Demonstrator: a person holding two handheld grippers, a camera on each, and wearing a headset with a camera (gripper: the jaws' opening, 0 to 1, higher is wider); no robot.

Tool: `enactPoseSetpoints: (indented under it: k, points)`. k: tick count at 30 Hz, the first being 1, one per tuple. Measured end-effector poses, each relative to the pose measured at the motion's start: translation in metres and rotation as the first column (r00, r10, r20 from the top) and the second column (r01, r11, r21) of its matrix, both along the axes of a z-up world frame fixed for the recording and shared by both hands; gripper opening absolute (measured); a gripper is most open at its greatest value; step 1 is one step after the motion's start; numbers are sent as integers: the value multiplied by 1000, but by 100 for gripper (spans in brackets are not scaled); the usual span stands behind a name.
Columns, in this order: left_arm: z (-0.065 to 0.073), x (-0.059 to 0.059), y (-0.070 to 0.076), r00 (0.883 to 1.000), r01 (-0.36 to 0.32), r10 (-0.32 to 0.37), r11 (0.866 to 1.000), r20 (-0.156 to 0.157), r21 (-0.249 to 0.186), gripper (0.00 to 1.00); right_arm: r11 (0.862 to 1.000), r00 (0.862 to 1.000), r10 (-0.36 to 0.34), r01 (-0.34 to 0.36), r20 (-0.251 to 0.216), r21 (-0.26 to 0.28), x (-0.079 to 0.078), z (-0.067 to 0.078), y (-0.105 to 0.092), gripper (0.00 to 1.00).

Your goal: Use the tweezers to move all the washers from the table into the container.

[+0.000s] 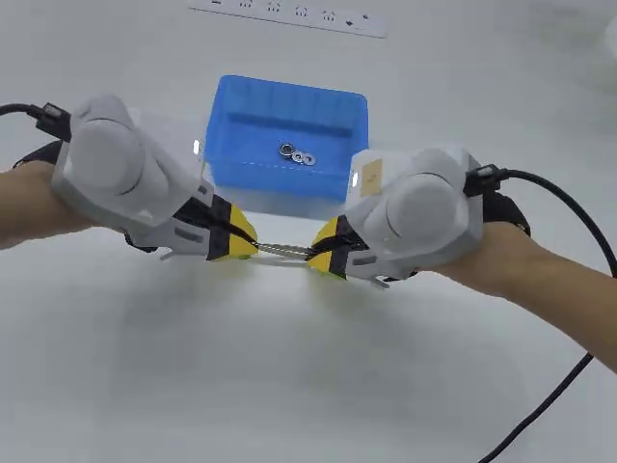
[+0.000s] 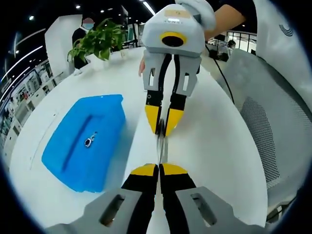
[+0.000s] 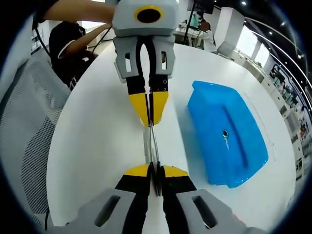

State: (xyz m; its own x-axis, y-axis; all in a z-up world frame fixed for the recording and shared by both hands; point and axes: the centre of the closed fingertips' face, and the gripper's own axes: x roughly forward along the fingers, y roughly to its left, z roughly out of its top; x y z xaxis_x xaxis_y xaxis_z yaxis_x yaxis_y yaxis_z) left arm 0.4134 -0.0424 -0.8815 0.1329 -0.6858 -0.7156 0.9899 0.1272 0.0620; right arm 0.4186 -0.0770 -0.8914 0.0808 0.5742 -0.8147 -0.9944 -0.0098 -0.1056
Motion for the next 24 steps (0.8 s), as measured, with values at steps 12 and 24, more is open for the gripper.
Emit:
enactPoseSetpoints:
  k: [12, 24]
  points:
    - [-1, 9, 10, 996, -95, 95, 995, 3, 33, 14, 1000, 1000, 2, -2, 16, -18, 2, 3, -1, 13]
    - [14, 1, 34, 965, -264, 264, 964, -7, 13, 23, 981, 986, -166, 164, 3, 105, 5, 30, -15, 24]
